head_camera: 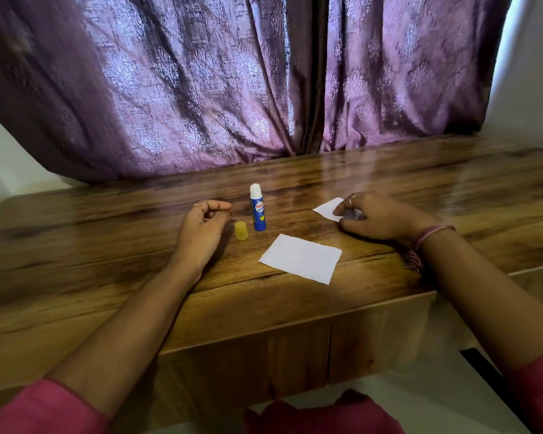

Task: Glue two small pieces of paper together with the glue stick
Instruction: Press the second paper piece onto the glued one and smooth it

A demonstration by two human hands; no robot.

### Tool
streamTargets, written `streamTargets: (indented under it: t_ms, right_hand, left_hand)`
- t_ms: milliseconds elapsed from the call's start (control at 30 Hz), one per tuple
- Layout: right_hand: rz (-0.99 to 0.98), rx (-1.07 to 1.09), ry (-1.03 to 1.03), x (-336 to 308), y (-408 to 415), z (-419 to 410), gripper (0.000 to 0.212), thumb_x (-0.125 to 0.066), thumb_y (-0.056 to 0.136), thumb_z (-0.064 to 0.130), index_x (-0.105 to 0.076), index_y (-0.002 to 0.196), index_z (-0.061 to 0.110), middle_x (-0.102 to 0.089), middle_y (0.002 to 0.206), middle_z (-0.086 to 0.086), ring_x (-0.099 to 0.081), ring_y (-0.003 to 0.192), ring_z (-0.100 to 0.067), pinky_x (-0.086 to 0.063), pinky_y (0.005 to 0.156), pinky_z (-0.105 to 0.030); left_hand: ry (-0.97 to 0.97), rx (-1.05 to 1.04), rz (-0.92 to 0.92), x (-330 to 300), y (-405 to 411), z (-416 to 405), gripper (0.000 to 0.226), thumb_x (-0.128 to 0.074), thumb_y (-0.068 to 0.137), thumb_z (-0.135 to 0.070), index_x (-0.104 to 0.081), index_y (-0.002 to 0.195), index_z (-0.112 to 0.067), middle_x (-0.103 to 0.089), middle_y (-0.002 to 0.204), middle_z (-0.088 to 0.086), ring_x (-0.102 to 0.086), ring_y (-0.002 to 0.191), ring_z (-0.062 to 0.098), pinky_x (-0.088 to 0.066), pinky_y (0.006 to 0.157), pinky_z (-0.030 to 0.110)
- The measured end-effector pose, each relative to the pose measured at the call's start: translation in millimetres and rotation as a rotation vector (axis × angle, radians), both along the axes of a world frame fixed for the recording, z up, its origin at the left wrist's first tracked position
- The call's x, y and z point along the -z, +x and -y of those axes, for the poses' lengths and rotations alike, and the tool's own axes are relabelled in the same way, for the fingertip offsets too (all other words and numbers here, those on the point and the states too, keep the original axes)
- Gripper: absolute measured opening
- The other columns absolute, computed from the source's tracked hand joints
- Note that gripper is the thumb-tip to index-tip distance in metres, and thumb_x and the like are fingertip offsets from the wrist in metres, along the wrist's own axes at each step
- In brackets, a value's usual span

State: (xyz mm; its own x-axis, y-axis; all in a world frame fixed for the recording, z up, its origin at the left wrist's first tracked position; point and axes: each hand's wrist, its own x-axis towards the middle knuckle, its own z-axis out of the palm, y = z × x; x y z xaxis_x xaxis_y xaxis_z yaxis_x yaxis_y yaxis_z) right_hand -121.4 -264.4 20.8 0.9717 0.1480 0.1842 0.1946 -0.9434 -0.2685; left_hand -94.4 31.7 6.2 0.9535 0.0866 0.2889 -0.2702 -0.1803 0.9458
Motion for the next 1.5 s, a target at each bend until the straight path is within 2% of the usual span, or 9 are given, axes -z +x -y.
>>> streamTargets:
  t_ms: [233,433,633,767,867,967,1167,1333,1500]
  right_hand:
    - [-0.046,-0.08,0.113,5,-18,10,0.045,-0.06,0.091,0.036,-0.056,0.132,0.019,-0.053,0.14,-0.001,-0.048,0.128,-0.017,-0.034,0.112,-0.035]
    - [-0.043,-0.09,0.127,12,-32,13,0.042,-0.057,0.094,0.033,-0.054,0.134,0.022,-0.05,0.144,0.002,-0.043,0.133,-0.014,-0.03,0.113,-0.029]
    - [0.072,-0.058,0.154,16,-38,17,0.033,-0.064,0.088,0.032,-0.064,0.12,0.023,-0.062,0.129,0.003,-0.053,0.109,-0.006,-0.037,0.091,-0.024]
    - [0.067,-0.075,0.295,16,-40,16,0.016,-0.068,0.086,0.025,-0.072,0.101,0.022,-0.068,0.113,0.005,-0.059,0.107,-0.009,-0.042,0.097,-0.027]
    - [0.17,0.005,0.423,14,-38,17,0.007,-0.069,0.086,0.016,-0.073,0.091,0.015,-0.07,0.102,-0.004,-0.061,0.09,-0.007,-0.044,0.084,-0.014]
    - [0.211,0.169,0.461,14,-31,20,0.026,-0.071,0.084,0.027,-0.067,0.102,0.009,-0.069,0.102,-0.008,-0.062,0.092,-0.019,-0.048,0.078,-0.028]
    - [0.039,0.272,0.368,9,-15,20,0.068,-0.077,0.071,0.05,-0.058,0.119,0.006,-0.062,0.109,-0.005,-0.058,0.099,-0.02,-0.046,0.084,-0.031]
    - [-0.108,0.28,0.301,-3,7,21,0.063,-0.083,0.069,0.037,-0.06,0.118,0.004,-0.064,0.119,-0.012,-0.059,0.105,-0.026,-0.046,0.092,-0.034]
    - [-0.189,0.289,0.277,-10,16,26,0.056,-0.087,0.062,0.038,-0.066,0.108,0.015,-0.064,0.102,-0.002,-0.058,0.09,-0.018,-0.046,0.083,-0.031]
  left_hand:
    - [0.116,0.07,0.035,2,-6,-1,0.015,-0.057,0.088,-0.012,-0.065,0.085,-0.024,-0.07,0.082,0.0,-0.058,0.075,0.013,-0.047,0.071,0.028]
    - [0.331,0.297,0.062,8,-13,2,0.017,-0.055,0.09,-0.012,-0.066,0.086,-0.024,-0.055,0.051,-0.007,-0.047,0.052,0.01,-0.038,0.054,0.025]
    - [0.396,0.337,0.083,9,-15,2,0.032,-0.041,0.096,-0.015,-0.07,0.088,-0.024,-0.047,0.046,-0.009,-0.039,0.048,0.009,-0.032,0.046,0.017]
    - [0.39,0.333,0.094,9,-17,3,0.032,-0.04,0.096,-0.013,-0.07,0.089,-0.02,-0.048,0.045,-0.008,-0.039,0.044,0.004,-0.031,0.043,0.013]
    - [0.409,0.326,0.107,9,-18,3,0.032,-0.04,0.096,-0.013,-0.07,0.09,-0.019,-0.048,0.046,-0.007,-0.04,0.045,0.007,-0.032,0.044,0.014]
    - [0.425,0.328,0.111,8,-19,3,0.033,-0.038,0.097,-0.013,-0.07,0.091,-0.019,-0.048,0.047,-0.007,-0.041,0.046,0.006,-0.033,0.045,0.014]
    - [0.5,0.359,0.115,3,-24,3,0.04,-0.03,0.1,-0.018,-0.069,0.092,-0.021,-0.047,0.057,0.003,-0.042,0.054,0.012,-0.035,0.06,0.028]
    - [0.546,0.391,0.131,3,-28,3,0.041,-0.032,0.099,-0.016,-0.071,0.092,-0.027,-0.041,0.05,-0.009,-0.036,0.047,0.002,-0.029,0.051,0.019]
    - [0.592,0.468,0.12,3,-29,3,0.043,-0.034,0.097,-0.014,-0.073,0.092,-0.031,-0.047,0.05,-0.017,-0.042,0.049,-0.002,-0.032,0.054,0.018]
